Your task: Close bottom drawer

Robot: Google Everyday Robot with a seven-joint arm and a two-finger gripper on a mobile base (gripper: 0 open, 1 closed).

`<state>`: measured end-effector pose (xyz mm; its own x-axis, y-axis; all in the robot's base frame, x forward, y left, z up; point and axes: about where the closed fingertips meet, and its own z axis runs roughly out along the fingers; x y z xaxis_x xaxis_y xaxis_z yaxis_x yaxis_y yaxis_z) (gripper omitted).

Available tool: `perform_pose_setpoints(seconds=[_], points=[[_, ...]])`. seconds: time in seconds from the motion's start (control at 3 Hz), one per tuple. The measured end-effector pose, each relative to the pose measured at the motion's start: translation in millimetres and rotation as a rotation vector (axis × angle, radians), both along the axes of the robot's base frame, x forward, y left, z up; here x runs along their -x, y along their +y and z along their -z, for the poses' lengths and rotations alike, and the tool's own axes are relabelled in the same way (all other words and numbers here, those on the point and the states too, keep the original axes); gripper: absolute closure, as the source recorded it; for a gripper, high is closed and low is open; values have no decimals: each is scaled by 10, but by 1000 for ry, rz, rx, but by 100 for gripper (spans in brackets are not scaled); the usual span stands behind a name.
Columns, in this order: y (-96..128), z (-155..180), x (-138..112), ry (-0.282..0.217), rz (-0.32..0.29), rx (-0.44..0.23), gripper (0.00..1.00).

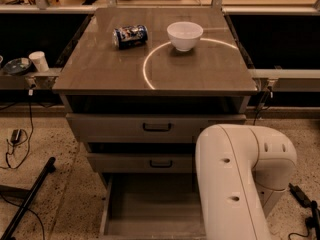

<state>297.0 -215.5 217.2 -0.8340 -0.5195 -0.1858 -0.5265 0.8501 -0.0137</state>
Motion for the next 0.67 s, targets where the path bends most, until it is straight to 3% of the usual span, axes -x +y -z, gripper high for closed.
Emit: perform_pose_setpoints(seconds=[0.67], points=[[-5,57,24,16,-2,3,0]])
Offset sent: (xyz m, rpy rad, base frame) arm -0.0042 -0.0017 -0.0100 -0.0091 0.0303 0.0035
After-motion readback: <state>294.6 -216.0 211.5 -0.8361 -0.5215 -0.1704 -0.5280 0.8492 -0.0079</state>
